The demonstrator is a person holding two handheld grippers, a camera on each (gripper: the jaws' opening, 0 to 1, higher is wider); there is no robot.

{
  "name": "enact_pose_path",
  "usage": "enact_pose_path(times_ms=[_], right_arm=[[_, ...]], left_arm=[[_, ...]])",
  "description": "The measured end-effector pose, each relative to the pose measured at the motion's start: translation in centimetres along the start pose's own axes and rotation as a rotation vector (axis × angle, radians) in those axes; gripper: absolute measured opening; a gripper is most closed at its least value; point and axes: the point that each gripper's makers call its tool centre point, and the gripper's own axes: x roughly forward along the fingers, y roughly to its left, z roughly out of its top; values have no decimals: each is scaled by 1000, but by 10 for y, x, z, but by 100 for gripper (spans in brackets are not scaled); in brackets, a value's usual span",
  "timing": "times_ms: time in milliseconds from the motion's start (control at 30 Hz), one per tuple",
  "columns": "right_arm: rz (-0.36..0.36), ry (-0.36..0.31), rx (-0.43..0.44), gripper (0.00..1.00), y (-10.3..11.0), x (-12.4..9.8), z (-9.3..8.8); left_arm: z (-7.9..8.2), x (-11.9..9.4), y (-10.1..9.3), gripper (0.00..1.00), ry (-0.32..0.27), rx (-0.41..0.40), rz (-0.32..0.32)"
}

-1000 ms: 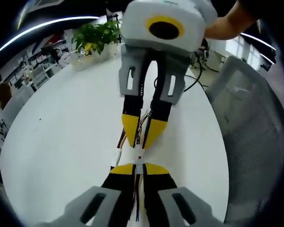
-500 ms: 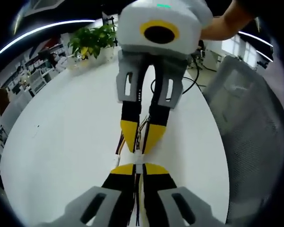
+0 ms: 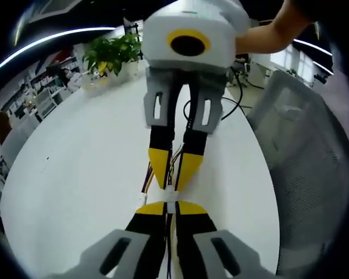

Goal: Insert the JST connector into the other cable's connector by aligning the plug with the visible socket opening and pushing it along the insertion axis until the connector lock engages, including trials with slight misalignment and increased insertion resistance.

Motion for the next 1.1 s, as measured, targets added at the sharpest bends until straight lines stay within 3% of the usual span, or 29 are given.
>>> enact_pose_path(times_ms=[1100], right_arm=[[16, 3, 87, 3, 2, 20, -13]], left_arm=[[-20, 15, 1, 0, 26, -18, -11]])
